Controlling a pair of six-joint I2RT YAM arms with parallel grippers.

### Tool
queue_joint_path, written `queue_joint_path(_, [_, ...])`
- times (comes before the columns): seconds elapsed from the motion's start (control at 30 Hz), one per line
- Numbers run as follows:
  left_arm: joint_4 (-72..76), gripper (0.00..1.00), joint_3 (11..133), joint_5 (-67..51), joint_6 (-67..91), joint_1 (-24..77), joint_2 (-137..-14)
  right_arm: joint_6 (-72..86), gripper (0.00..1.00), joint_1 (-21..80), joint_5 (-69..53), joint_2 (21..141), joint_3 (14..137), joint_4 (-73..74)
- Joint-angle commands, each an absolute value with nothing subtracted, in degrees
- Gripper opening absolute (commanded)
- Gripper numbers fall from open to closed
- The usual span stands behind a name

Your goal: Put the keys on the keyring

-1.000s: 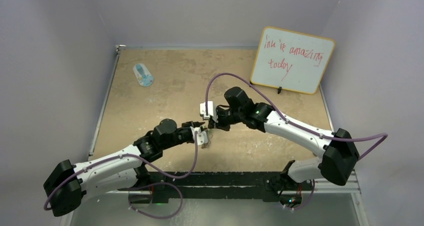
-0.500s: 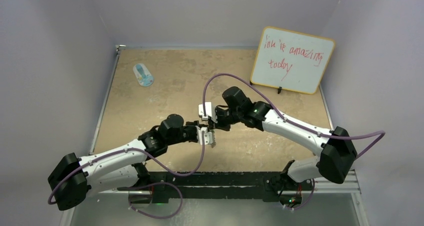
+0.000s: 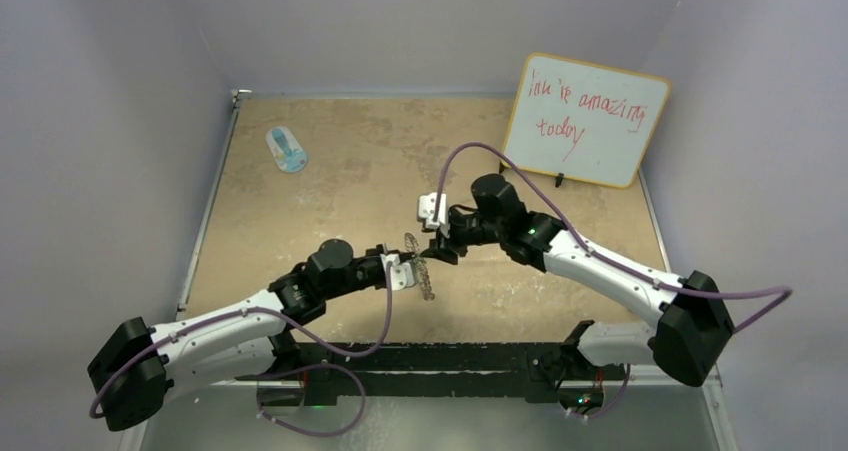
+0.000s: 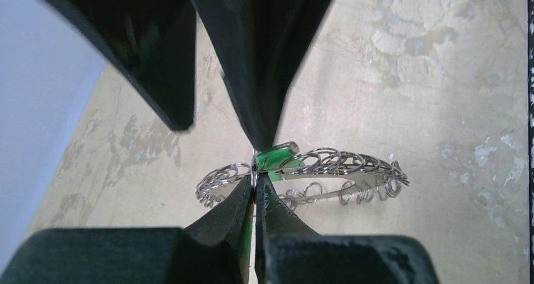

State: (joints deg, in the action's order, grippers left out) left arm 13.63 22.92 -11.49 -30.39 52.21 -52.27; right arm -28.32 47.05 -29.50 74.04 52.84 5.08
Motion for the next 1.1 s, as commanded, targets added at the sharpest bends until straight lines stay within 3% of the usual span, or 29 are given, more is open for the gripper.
queue_joint_path(0.0, [29.70,0.00,17.90,-10.48,-22.09,52.38,-48.23,-22.33,0.54,41.75,-36.89,68.59,48.78,-7.84])
queue_joint_path(0.33, [50.73,0.00,7.07,-13.24,-18.33,52.35,-43.48,-22.12,0.47,39.84,-50.17,66.53,42.82,-15.05])
queue_joint_path(0.6, [50.07,0.00,6.81,-13.96,-18.06,52.35,-42.93,-22.99,0.35,39.82,-56.10,69.78,44.58,-16.28])
queue_joint_path(1.07, [47.56,0.00,8.50,-15.20,-18.72,52.42,-44.77,-21.79,0.29,39.87,-57.39,70.01,45.56,-17.50])
